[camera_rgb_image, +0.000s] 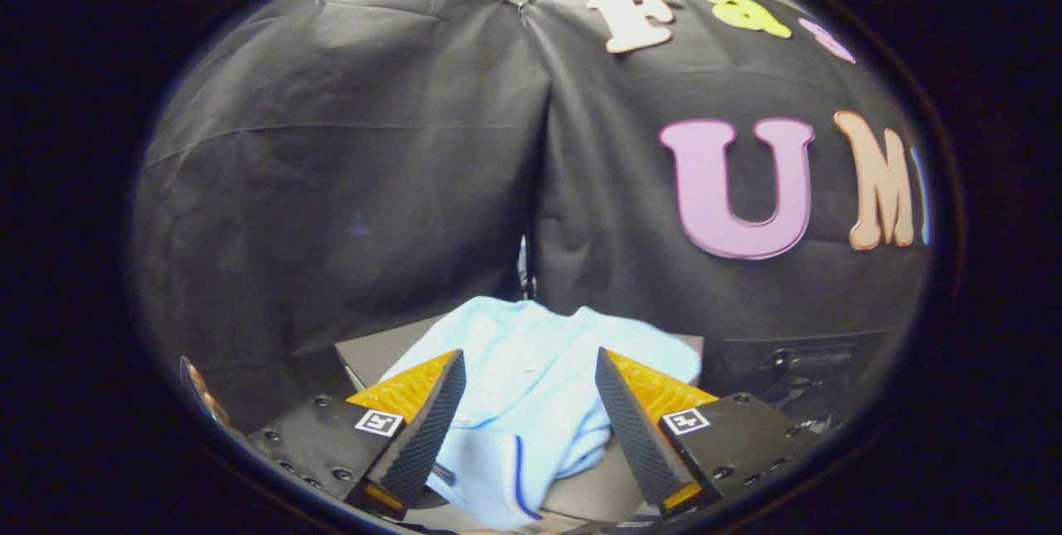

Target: Put the clothes into the washing machine and then close the washing machine lid.

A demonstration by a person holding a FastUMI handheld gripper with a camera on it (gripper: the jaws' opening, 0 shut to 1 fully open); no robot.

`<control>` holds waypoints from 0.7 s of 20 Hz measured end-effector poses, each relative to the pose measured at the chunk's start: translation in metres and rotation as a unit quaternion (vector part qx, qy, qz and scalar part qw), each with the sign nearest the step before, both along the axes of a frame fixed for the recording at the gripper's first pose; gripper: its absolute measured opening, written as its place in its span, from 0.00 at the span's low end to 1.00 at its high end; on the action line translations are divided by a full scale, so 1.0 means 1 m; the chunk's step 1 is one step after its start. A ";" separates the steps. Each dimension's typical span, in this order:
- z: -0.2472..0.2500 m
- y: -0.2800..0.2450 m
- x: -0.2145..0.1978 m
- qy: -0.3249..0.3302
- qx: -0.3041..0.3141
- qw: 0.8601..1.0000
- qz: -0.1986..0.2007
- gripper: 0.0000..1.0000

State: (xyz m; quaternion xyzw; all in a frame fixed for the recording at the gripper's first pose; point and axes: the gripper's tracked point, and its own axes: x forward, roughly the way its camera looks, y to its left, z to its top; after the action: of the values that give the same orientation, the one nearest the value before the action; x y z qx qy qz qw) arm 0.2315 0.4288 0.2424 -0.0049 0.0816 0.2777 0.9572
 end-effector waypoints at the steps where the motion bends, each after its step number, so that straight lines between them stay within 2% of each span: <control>1: -0.008 0.005 0.005 0.011 -0.014 1.000 -0.002 0.98; 6: -0.057 0.020 0.012 0.069 -0.083 0.994 -0.006 0.98; 10: -0.057 0.022 0.009 0.063 -0.075 0.995 -0.008 0.96; 14: -0.056 0.014 0.012 0.066 -0.067 0.995 -0.025 0.37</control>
State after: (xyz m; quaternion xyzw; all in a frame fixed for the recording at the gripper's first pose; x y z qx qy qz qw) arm 0.2432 0.4425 0.1864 -0.0492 0.1630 0.2469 0.9540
